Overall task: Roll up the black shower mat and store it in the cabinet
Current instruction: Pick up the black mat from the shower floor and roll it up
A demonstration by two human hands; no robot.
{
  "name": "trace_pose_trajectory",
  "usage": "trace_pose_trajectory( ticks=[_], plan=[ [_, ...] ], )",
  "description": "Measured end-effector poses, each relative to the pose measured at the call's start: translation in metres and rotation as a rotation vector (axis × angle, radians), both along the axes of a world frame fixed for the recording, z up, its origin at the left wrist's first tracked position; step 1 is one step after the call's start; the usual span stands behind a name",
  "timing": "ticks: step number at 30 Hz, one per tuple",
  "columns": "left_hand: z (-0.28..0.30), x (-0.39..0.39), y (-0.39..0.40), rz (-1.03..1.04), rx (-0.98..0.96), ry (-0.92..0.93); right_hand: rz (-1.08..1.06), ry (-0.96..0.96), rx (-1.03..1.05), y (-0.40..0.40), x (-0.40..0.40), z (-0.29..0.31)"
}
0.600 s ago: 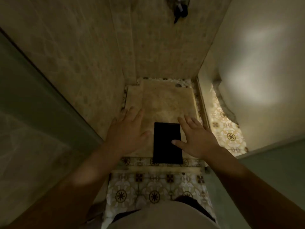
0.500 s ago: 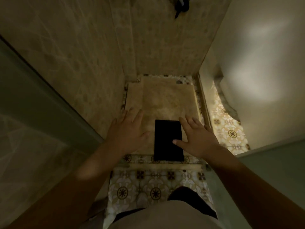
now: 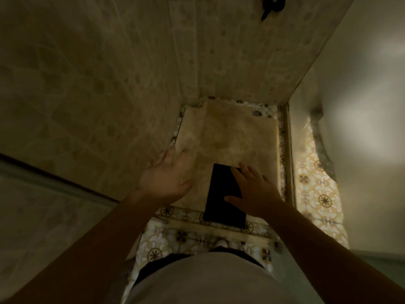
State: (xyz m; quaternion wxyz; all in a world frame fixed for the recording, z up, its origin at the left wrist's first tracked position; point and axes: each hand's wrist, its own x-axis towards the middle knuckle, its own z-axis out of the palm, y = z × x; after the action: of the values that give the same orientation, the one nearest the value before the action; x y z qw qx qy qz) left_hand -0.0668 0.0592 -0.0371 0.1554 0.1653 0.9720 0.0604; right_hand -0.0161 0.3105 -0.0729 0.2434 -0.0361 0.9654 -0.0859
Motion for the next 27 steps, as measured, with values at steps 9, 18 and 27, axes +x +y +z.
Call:
trace_pose_trajectory(
  ticks=[9,18,27],
  plan=[
    [0.011,-0.054,0.048,0.033,-0.018,0.013,0.054,0.007,-0.033,0.044,-0.065,0.009],
    [-0.002,-0.154,0.081,0.010,0.084,0.079,-0.005,0.002,-0.009,0.062,-0.137,-0.002],
    [-0.028,-0.332,0.085,-0.035,0.053,0.089,-0.068,-0.014,-0.015,0.058,-0.287,-0.021]
  ],
)
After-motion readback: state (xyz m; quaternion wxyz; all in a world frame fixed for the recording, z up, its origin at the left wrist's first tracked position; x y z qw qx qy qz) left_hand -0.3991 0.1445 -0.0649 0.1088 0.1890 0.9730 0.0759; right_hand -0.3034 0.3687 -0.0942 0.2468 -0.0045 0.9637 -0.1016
